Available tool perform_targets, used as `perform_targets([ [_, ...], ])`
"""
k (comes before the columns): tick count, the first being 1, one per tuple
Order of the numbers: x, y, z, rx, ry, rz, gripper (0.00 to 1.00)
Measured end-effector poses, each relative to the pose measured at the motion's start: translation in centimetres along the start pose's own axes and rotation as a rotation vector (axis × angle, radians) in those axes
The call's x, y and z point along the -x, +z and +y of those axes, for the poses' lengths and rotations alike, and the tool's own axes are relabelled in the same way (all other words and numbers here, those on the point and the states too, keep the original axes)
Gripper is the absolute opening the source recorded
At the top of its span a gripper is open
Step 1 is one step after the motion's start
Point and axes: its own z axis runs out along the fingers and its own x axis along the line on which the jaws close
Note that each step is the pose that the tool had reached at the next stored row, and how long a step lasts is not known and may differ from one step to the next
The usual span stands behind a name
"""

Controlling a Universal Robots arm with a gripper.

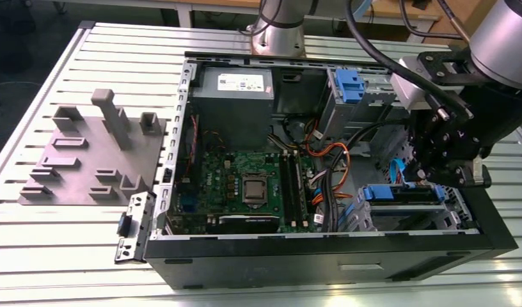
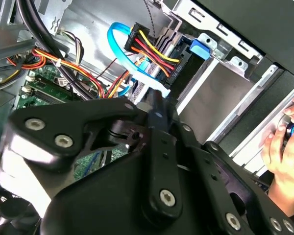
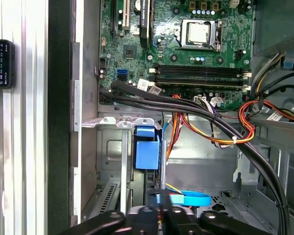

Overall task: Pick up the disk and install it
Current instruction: 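Insert the second disk wire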

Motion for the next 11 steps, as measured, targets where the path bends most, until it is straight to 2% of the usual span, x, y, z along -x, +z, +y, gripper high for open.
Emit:
perform_targets([
  [2, 0.0, 0.0, 0.0, 0.0001, 0.0, 0.0, 0.11],
  [11, 0.0, 0.0, 0.0, 0.0007, 0.0, 0.0, 0.11],
])
